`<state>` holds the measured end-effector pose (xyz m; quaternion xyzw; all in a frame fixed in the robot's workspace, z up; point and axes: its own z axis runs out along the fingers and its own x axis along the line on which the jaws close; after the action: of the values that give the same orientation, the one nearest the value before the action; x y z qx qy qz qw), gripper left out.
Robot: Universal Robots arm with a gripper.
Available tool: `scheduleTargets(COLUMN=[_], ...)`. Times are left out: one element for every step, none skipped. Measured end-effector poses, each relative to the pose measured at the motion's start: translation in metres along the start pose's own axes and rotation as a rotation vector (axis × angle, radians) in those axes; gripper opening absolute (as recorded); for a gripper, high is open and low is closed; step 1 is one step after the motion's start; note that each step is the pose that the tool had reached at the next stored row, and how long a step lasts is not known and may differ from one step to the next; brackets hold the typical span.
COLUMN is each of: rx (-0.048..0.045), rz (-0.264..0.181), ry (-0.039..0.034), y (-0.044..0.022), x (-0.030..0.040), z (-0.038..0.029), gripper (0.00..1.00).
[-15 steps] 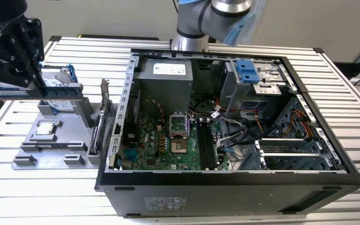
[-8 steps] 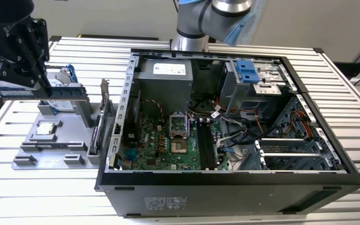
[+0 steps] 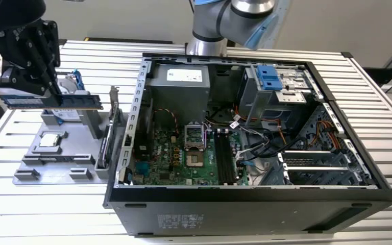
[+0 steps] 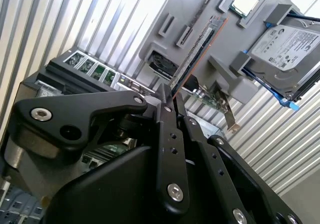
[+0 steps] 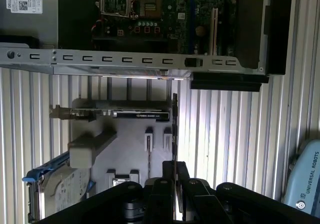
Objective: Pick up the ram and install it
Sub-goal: 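Pick up the ram and move it above insertion slot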
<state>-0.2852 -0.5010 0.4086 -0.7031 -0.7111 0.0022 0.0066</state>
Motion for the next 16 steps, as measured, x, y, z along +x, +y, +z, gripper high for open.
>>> scheduleTargets(rx=[0.0000,0.0000,0.0000,0.0000,0.0000,0.0000,0.0000,0.0000,0.0000,0.0001,0.0000,0.0000,0.0000,0.0001,0.0000,0.0001], rz=[0.000,0.000,0.000,0.000,0.000,0.000,0.000,0.000,0.000,0.000,0.000,0.000,0.000,0.000,0.000,0.000], ry=[0.0000,0.0000,0.0000,0.0000,-0.0001,-0.0001,0.0000,0.0000,0.0000,-0.0001,0.0000,0.0000,0.0000,-0.0001,-0.0001,-0.0001], y=[0.0011,0.0021,0.0032,0.0042,0.0051,0.0061,0.0070,0.0080,0.0089,0.0100,0.0109,0.0118,0.0128,0.0137,0.0147,0.0157], x=[0.0000,0.0000,0.0000,-0.0001,-0.0001,-0.0001,-0.0001,-0.0001,-0.0001,-0.0001,-0.0001,-0.0001,-0.0001,-0.0001,-0.0002,-0.0002], z=[0.0000,0.0000,0.0000,-0.0001,-0.0001,-0.0001,-0.0001,-0.0001,-0.0001,-0.0002,-0.0001,-0.0001,-0.0002,-0.0003,-0.0002,-0.0002], gripper=[0.00,0.00,0.00,0.00,0.00,0.00,0.00,0.00,0.00,0.00,0.00,0.00,0.00,0.00,0.00,0.00])
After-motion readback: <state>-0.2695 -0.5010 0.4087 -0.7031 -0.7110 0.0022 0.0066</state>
